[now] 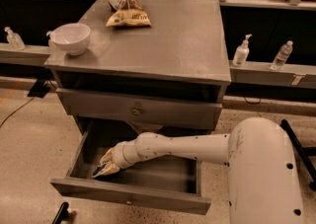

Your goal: Pick blue chip bag from middle drawer and place on counter

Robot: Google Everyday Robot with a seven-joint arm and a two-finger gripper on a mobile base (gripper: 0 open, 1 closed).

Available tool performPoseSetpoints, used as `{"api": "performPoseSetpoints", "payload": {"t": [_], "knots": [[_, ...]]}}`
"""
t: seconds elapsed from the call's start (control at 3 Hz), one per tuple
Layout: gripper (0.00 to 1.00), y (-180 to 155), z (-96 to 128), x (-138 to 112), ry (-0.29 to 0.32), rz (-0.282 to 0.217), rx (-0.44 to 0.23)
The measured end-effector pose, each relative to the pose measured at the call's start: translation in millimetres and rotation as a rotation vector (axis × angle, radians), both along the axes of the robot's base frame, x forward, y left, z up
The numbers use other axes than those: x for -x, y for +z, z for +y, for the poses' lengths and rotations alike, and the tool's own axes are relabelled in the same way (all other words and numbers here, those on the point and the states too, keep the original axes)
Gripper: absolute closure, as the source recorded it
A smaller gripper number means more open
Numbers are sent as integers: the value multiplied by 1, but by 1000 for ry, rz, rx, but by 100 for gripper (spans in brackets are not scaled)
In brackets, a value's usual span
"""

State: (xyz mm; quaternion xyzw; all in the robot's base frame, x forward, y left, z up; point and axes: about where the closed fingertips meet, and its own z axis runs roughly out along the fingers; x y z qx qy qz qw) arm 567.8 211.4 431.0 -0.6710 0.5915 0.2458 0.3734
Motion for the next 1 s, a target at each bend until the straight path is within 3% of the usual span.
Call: {"api": "performPoseSetpoints", "payload": {"t": [0.33, 0.67, 1.0], "knots": [[100, 0, 0, 0, 0, 0, 0], [100, 33, -11, -1, -17, -68, -61], [100, 123, -36, 7, -21, -249, -215]]}}
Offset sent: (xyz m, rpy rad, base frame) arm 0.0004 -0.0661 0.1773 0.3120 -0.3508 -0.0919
